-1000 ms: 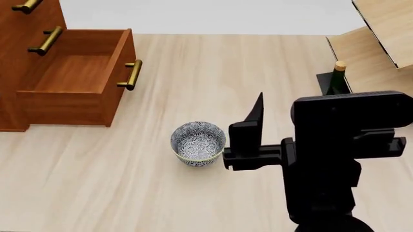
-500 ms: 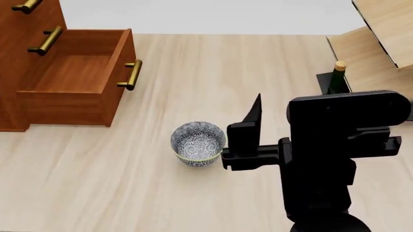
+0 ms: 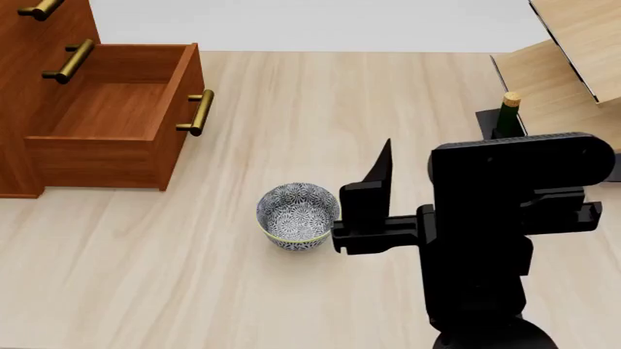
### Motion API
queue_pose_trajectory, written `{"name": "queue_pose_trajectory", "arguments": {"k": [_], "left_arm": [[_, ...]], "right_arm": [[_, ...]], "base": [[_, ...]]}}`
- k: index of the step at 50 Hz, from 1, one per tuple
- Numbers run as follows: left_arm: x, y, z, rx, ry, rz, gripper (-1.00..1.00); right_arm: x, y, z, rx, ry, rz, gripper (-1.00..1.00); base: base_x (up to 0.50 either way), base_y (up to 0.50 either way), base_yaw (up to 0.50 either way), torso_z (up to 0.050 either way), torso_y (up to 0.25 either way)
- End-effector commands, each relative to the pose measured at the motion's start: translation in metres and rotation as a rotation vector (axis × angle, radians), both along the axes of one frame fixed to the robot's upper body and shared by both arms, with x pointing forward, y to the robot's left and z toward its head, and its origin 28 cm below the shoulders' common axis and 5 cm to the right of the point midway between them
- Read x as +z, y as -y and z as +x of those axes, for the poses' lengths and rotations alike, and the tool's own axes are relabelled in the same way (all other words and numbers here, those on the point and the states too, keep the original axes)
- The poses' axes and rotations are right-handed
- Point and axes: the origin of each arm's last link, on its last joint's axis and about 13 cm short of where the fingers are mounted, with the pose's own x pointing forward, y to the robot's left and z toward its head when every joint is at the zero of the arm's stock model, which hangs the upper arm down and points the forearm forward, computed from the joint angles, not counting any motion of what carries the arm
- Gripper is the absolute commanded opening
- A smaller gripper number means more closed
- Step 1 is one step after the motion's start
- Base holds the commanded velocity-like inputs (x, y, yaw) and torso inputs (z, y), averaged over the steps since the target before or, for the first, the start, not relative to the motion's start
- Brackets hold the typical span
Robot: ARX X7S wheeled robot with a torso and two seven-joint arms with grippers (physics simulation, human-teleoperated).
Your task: Put the wine bottle in the bottom drawer of the cabinet.
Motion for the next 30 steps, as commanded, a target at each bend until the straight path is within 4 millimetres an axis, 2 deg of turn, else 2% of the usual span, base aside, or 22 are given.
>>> {"name": "queue_pose_trajectory", "arguments": {"k": [1,30], "left_arm": [[-0.0020,-0.0053,0.0027,0.006,0.012,0.001,1.00],[-0.0008,-0.0024,0.0010,-0.004,0.010,0.020,1.00]], "right_arm": [[-0.0002,-0.0007,-0.0005,0.003,0.001,-0.004,1.00],[0.0015,-0.0012,0.0010,-0.009,0.005,-0.013,1.00]], "base": [[0.00,0.00,0.00,0.000,0.000],[0.00,0.00,0.00,0.000,0.000]]}}
